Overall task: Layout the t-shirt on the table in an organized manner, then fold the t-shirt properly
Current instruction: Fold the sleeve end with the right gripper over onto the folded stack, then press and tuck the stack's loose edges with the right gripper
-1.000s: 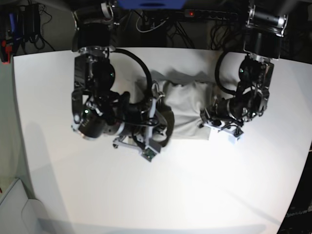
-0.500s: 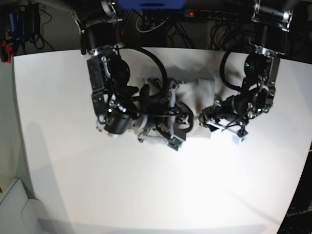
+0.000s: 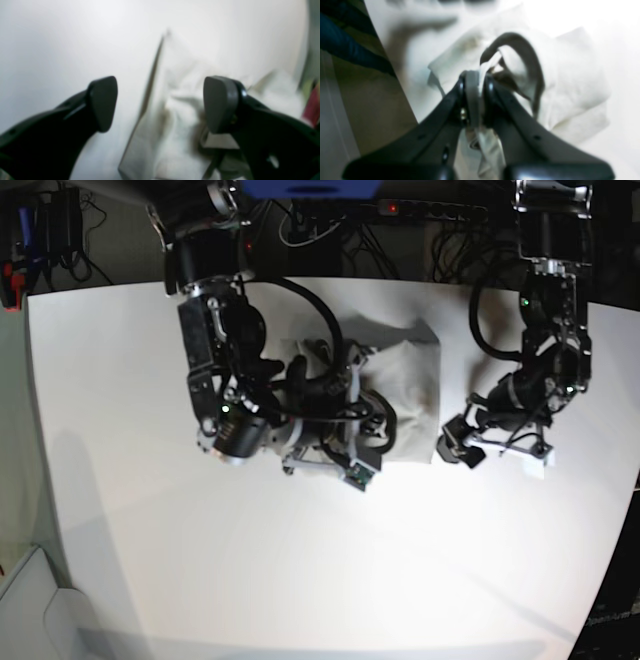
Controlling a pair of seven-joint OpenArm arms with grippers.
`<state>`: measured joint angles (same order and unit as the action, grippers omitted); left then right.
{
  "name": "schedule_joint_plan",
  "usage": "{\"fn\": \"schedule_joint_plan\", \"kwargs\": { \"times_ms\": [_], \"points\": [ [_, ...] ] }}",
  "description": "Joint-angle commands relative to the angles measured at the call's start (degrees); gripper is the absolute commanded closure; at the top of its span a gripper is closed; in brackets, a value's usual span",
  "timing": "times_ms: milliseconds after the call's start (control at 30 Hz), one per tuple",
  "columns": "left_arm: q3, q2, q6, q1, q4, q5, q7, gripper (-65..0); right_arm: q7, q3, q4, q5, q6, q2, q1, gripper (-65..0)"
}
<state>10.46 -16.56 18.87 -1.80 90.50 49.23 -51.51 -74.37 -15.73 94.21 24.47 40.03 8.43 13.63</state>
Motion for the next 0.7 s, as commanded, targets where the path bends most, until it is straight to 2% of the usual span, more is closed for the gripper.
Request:
{"fn": "schedule_joint_plan", "kwargs": {
  "times_ms": [0, 100, 233, 400, 533, 667],
  "points": [
    [3.74, -0.19, 1.21, 0.70, 1.77, 1.80, -0.23, -52.2, 1.36, -0.05, 1.04, 1.42, -0.03, 0.57, 1.89, 0.0],
    [10.07, -0.10, 1.21, 3.34, 1.77, 1.71, 0.12, -52.1, 1.36, -0.32, 1.04, 1.42, -0.03, 0.57, 2.77, 0.0],
    [12.18, -0.37, 1.21, 4.75, -1.05, 1.18, 0.12, -50.2, 1.36, -0.41, 1.04, 1.42, -0.03, 0.57, 3.47, 0.0],
    [12.27, -0.63, 1.21, 4.84, -3.07, 1.27, -0.32, -34.0, 2.15, -1.37, -3.97, 1.42, -0.03, 0.57, 6.20, 0.0],
    [11.92, -0.19, 1.21, 5.19, -3.07, 1.54, -0.41, -24.4, 5.23, -2.96, -8.90, 1.42, -0.03, 0.57, 6.81, -0.8],
    [11.83, -0.10, 1.21, 5.45, -3.07, 1.54, 0.12, -23.8, 6.98, -5.59, -9.34, 1.42, -0.03, 0.57, 6.90, -3.8]
  ]
}}
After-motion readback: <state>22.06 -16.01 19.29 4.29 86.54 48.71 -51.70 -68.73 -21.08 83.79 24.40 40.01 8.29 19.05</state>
